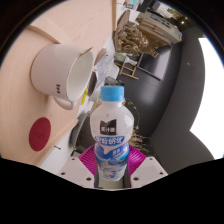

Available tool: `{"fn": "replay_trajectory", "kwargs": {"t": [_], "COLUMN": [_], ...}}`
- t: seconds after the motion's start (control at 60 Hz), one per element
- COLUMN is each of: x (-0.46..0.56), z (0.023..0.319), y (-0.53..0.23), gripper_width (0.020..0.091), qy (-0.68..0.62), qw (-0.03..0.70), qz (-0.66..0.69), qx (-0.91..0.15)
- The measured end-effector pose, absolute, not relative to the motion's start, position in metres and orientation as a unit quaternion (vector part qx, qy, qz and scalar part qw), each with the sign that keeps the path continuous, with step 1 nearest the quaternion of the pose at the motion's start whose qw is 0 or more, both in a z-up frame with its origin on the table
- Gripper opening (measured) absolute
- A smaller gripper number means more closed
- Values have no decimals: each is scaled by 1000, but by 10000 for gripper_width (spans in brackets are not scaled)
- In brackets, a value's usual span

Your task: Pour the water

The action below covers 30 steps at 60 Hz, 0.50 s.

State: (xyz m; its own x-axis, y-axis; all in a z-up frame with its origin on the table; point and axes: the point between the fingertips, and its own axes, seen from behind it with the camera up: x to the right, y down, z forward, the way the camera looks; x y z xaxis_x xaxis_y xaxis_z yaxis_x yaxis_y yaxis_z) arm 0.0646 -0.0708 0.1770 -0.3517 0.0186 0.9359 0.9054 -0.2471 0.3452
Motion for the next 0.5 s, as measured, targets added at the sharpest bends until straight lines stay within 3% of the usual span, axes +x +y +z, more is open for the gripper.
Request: {"fn": "replay_trajectory", "kwargs": {"t": [0.233, 0.5], "x": [60, 76], "z": [171, 197], "y": [-65, -82], "gripper_width": [354, 357], "qy": [-520, -289], "qw": [332, 490], "qz": [-637, -445], "qx": [-462, -691]}}
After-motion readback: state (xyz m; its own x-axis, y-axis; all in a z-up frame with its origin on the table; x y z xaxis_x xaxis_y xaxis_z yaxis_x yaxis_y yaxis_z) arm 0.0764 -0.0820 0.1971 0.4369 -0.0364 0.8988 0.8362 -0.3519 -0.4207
